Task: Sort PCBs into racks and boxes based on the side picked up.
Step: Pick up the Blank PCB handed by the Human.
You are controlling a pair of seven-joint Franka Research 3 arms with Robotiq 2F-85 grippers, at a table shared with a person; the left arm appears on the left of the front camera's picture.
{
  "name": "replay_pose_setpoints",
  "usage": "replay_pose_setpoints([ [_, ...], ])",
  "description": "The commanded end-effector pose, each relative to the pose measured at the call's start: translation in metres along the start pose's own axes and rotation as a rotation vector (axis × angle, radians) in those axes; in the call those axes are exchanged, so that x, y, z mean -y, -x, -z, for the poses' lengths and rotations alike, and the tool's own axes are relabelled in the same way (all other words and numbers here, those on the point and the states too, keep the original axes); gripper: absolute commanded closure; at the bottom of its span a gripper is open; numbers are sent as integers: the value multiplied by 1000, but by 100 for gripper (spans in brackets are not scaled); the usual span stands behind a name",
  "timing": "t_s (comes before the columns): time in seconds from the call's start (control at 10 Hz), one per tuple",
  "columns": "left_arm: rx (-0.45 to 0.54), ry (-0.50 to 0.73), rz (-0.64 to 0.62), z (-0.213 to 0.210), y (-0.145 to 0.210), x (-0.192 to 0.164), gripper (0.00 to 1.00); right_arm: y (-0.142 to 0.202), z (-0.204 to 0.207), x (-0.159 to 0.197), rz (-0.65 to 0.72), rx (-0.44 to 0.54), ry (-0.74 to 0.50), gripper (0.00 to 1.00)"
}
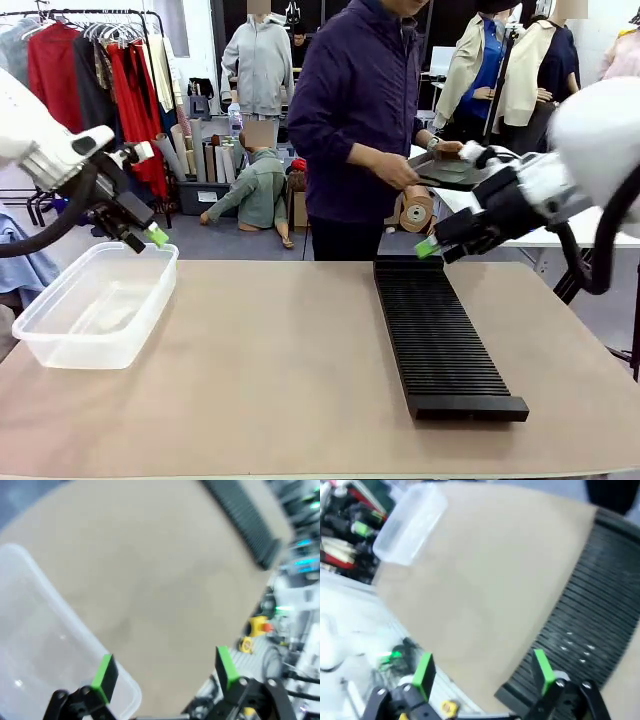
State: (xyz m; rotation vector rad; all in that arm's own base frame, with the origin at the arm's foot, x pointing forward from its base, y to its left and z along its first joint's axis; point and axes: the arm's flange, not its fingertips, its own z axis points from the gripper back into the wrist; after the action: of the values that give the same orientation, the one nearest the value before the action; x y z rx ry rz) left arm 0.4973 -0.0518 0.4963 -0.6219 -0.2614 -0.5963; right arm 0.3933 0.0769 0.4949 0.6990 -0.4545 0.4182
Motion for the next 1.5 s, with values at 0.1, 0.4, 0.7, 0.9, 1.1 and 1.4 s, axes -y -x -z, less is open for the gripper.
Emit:
replay_pose_setpoints([
  [0.1,79,256,-57,-26,3,-26,0,1,-34,45,248,117,-184,0],
  [0.4,200,346,-149,-40,32,-55,0,10,-61,77,332,301,-467,0],
  [0.7,354,465,-219,-49,78,-95,0,26,-87,98,356,363,-524,0],
  [0.9,400,476,-232,-54,93,-103,0,32,-92,107,371,344,-513,0],
  [1.1,364,451,-260,-54,93,-108,0,36,-92,106,402,349,-518,0],
  [1.4,364,451,-260,-54,93,-108,0,36,-92,106,402,349,-518,0],
])
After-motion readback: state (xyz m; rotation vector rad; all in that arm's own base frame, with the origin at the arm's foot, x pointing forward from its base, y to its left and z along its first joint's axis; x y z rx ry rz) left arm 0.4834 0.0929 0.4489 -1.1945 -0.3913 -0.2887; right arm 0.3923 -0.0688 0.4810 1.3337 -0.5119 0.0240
